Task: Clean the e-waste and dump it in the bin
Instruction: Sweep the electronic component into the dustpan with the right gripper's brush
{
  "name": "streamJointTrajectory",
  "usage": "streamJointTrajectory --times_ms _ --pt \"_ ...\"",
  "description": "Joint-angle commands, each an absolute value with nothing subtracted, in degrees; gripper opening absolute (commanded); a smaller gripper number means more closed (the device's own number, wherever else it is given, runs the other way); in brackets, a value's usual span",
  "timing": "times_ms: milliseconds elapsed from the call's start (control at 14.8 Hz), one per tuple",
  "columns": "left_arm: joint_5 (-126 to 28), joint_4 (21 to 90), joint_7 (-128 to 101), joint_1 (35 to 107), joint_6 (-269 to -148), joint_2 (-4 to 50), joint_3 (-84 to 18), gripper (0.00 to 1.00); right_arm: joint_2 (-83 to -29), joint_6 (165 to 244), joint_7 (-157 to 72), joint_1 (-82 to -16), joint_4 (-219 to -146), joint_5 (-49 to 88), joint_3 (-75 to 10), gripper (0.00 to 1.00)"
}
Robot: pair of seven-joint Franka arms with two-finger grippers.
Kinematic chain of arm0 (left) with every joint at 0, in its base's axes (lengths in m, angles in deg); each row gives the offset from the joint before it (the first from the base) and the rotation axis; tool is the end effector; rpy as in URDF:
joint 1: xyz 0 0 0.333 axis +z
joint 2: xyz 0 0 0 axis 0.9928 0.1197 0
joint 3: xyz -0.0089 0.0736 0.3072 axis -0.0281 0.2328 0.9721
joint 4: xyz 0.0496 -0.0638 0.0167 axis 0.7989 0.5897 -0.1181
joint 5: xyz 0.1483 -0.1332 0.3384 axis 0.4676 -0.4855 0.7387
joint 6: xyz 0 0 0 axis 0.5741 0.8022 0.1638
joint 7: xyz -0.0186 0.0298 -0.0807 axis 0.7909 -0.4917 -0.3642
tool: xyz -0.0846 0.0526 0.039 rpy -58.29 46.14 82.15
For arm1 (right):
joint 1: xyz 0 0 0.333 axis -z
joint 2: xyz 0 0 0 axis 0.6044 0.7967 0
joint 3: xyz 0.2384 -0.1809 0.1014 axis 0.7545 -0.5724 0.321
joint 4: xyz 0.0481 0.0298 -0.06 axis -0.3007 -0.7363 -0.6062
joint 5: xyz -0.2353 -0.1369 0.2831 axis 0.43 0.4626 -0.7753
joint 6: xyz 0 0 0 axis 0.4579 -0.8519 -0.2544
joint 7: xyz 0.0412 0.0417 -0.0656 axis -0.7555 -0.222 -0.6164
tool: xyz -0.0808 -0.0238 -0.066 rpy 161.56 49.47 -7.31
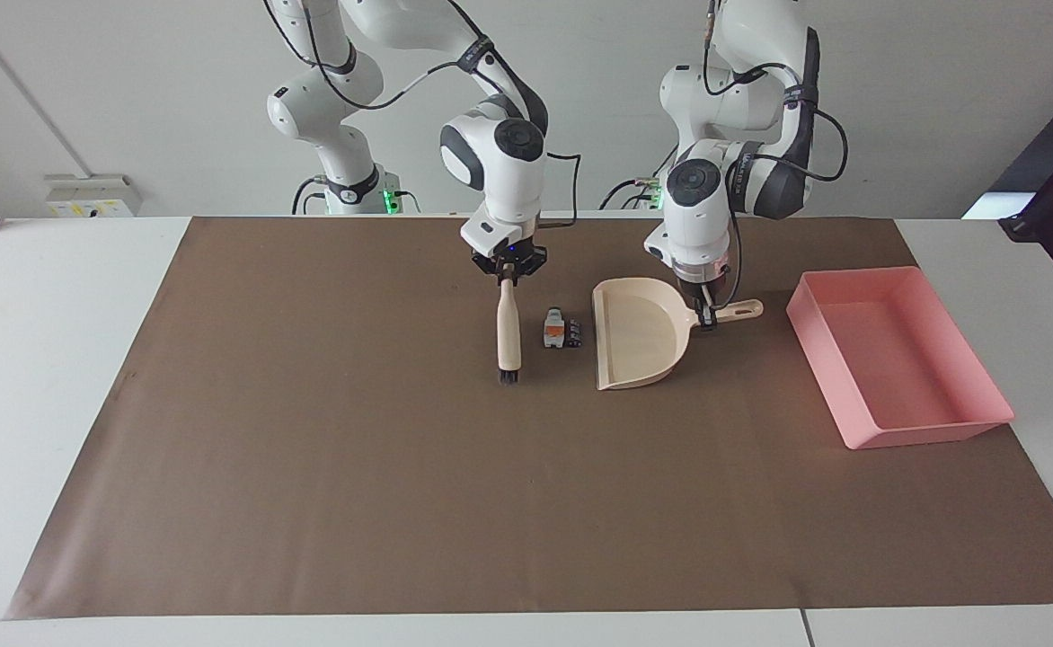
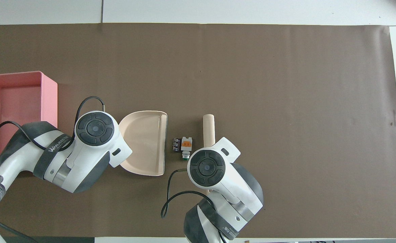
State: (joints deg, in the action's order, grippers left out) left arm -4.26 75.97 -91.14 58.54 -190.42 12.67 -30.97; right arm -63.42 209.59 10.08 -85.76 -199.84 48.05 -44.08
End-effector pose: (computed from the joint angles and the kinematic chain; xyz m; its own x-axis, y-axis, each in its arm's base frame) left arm 0.4605 -0.1995 0.3575 -0.1476 -0.9375 -0.3151 -0.9888 0.1467 0.0269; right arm 0.3942 0.3872 0.3439 0.9960 -0.0176 -0.0871 -0.0121 -0.9979 0.0629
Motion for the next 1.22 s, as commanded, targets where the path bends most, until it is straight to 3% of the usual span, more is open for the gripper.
streamJointTrajectory --times_ms 0,203,678,1153 --pt "-2.89 77.95 -89.79 57.02 -189.86 11.1 -30.43 0.0 -57.83 208.93 11.37 -86.84 -193.62 47.21 -43.49 0.0" --pt "-1.22 79.71 -88.29 56.58 -190.56 10.22 -30.43 0.0 -57.57 209.89 10.84 -86.67 -193.7 46.07 -40.68 0.0" --pt "-1.22 81.38 -88.38 57.11 -193.11 9.78 -30.61 0.0 -55.64 224.21 -0.66 -87.54 -193.18 23.59 -36.54 0.0" --pt "-1.48 82.62 -90.83 60.01 -198.29 10.04 -30.7 0.0 -56.95 221.33 -2.61 -87.11 -191.95 20.75 -36.8 0.0"
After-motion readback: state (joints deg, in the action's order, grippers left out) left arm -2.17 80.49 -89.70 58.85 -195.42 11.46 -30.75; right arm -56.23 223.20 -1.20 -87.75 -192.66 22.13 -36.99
